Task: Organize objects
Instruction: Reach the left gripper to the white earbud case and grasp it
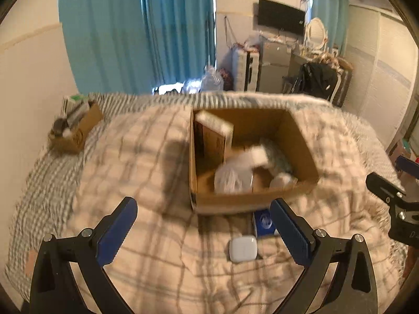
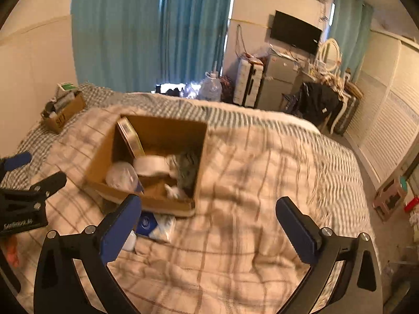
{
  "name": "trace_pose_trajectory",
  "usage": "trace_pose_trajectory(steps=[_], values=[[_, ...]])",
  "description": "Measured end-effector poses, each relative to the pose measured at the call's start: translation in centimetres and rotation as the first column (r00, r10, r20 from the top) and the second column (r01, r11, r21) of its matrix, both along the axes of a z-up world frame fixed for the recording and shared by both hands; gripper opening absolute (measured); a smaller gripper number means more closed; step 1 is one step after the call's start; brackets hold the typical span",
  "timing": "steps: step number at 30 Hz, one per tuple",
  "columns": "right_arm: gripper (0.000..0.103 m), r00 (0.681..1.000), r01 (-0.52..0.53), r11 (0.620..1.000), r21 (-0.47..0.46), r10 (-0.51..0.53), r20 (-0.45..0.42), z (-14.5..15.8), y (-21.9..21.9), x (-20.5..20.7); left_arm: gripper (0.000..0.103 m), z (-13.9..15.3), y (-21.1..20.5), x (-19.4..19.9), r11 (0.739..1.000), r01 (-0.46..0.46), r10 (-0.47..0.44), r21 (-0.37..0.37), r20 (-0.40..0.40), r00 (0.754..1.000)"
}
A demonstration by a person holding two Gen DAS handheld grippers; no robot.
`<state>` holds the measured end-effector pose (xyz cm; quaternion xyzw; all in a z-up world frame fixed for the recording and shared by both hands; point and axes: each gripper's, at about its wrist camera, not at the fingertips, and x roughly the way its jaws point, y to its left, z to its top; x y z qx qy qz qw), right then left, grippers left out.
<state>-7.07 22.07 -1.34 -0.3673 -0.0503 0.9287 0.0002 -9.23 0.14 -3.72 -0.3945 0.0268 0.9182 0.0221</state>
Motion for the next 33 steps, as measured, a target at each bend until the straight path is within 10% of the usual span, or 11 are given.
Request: trace_pose_trajectory(steps=[16,20,23,33], values=[[0.103,0.963,0.104,0.973,-0.206,-0.047,0.264,-13.1,3.7,-3.4,0.1,-14.3,4.5,-2.5,0.999,0.047,-0.041,-0.015,0.266,0.963],[0.102,0.96,0.094,0.978,-0.186,-0.04,0.277,-13.6,3.2,-3.7,0.074,-16.7,5.0,-3.3,0.997,0.082,-0.083,0.018,0.354,0.932],[0.102,0.957,0.099,0.981,-0.168,-0.047,0.287,-13.9,3.0,-3.8,0.053,-16.8,5.0,-3.3,0.992,0.102,-0.12,0.07,0.353,0.928],[0.103,0.961,0.095,0.992,-0.079,-0.071,0.267,-12.9,1.8,-3.4,0.051,-11.7,1.8,-0.9,0.981,0.087,-0.139,0.175,0.311,0.94]])
